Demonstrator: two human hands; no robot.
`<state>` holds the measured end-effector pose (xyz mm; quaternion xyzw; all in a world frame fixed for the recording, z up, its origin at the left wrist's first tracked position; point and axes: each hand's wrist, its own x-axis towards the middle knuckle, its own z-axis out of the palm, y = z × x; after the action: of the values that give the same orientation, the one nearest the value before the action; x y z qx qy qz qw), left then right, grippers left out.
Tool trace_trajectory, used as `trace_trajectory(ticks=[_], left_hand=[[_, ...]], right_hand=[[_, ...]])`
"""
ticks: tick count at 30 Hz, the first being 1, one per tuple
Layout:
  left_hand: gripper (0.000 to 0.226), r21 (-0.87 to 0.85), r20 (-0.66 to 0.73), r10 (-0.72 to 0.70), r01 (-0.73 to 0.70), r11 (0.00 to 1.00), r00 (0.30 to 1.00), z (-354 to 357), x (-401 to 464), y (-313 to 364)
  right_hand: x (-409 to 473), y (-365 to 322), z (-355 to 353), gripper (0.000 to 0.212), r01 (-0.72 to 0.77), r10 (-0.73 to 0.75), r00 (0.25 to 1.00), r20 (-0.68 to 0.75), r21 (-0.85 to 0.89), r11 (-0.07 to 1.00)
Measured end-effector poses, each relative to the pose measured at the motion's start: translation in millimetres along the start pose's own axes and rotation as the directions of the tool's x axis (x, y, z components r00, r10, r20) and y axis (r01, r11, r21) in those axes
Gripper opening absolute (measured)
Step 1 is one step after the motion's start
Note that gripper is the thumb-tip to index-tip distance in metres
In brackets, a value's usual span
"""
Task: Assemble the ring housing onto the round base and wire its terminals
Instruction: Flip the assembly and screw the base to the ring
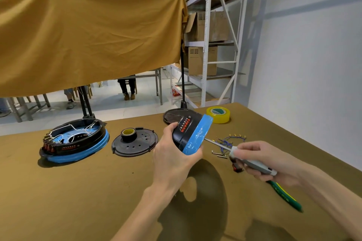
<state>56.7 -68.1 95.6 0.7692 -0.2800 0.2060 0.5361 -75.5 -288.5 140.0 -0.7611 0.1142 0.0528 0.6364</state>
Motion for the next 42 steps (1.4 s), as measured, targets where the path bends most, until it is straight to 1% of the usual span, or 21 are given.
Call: trace_trajectory(ticks=[6, 9, 12, 14, 17, 18, 21, 24, 25, 26, 27, 29, 31, 33, 34, 35, 36, 38, 40, 41, 42], left_hand=[[0.105, 0.013, 0.000, -0.039, 0.039, 0.999, 0.999, 4, 0, 1], [0.098, 0.014, -0.010, -0.032, 0.032, 0.999, 0.999, 4, 0, 0], [0.091, 0.012, -0.001, -0.025, 0.025, 1.000, 1.000, 2, 4, -2], [0.089, 0.003, -0.008, -0.023, 0.023, 1.000, 1.000, 1, 7, -4], [0.088, -0.021, -0.025, -0.041, 0.040, 0.999, 0.999, -3, 13, -7], [0.087, -0.022, -0.028, -0.045, 0.045, 0.999, 0.999, -5, 15, -8], [0.080, -0.018, -0.053, -0.060, 0.060, 0.998, 0.997, -10, 21, -13], [0.068, -0.069, -0.079, -0.125, 0.120, 0.990, 0.989, -16, 29, -13], [0.065, -0.099, -0.081, -0.181, 0.172, 0.980, 0.980, -18, 33, -12], [0.062, -0.139, -0.067, -0.263, 0.252, 0.958, 0.962, -20, 37, -12], [0.058, -0.197, -0.029, -0.368, 0.356, 0.914, 0.929, -22, 41, -12], [0.048, -0.321, 0.106, -0.567, 0.567, 0.758, 0.817, -25, 44, -16], [0.051, -0.335, 0.250, -0.675, 0.716, 0.612, 0.694, -29, 39, -23], [0.059, -0.287, 0.383, -0.692, 0.791, 0.540, 0.611, -29, 28, -31], [0.062, -0.267, 0.443, -0.685, 0.814, 0.516, 0.579, -27, 22, -35], [0.063, -0.256, 0.495, -0.676, 0.834, 0.488, 0.547, -26, 16, -39], [0.063, -0.250, 0.537, -0.669, 0.854, 0.457, 0.515, -24, 11, -42], [0.061, -0.247, 0.593, -0.666, 0.889, 0.385, 0.453, -23, 1, -48], [0.060, -0.237, 0.615, -0.681, 0.917, 0.322, 0.398, -23, -6, -54], [0.059, -0.232, 0.614, -0.691, 0.924, 0.304, 0.381, -23, -8, -56], [0.059, -0.231, 0.614, -0.697, 0.928, 0.292, 0.371, -22, -10, -60]], right_hand=[[1, 9, -3, 0.046, 0.028, -0.024, 0.992, -0.121, 0.030, 0.999], [5, 16, -1, 0.045, 0.015, -0.011, 0.994, -0.112, 0.033, 0.999], [8, 21, 5, 0.045, -0.028, 0.031, 0.997, -0.066, 0.044, 0.999], [9, 19, 8, 0.044, -0.007, 0.010, 0.998, -0.056, 0.051, 0.999], [12, 13, 11, 0.055, 0.064, -0.061, 0.992, -0.111, 0.025, 0.998], [14, 11, 12, 0.054, 0.075, -0.070, 0.989, -0.131, 0.034, 0.997], [16, -1, 19, 0.033, 0.091, -0.087, 0.988, -0.128, 0.030, 0.995], [19, -19, 24, 0.032, 0.141, -0.155, 0.979, -0.136, -0.103, 0.985], [22, -29, 24, 0.025, 0.168, -0.190, 0.971, -0.147, -0.153, 0.974], [24, -40, 22, 0.018, 0.188, -0.220, 0.962, -0.159, -0.193, 0.963], [27, -51, 20, 0.023, 0.203, -0.246, 0.955, -0.168, -0.236, 0.950], [31, -74, 22, 0.035, 0.242, -0.303, 0.938, -0.171, -0.305, 0.921], [36, -90, 32, 0.035, 0.348, -0.440, 0.881, -0.173, -0.392, 0.852], [42, -98, 44, 0.030, 0.426, -0.631, 0.748, -0.205, -0.581, 0.694], [44, -101, 50, 0.028, 0.416, -0.704, 0.684, -0.191, -0.690, 0.592], [47, -103, 55, 0.029, 0.387, -0.740, 0.654, -0.154, -0.773, 0.503], [50, -106, 60, 0.035, 0.344, -0.735, 0.668, -0.119, -0.826, 0.446], [59, -111, 69, 0.049, 0.219, -0.664, 0.742, -0.089, -0.905, 0.366], [69, -115, 76, 0.052, 0.127, -0.598, 0.798, -0.070, -0.951, 0.281], [72, -117, 78, 0.046, 0.143, -0.548, 0.835, -0.047, -0.944, 0.298], [75, -118, 78, 0.038, 0.182, -0.481, 0.877, -0.012, -0.917, 0.354]])
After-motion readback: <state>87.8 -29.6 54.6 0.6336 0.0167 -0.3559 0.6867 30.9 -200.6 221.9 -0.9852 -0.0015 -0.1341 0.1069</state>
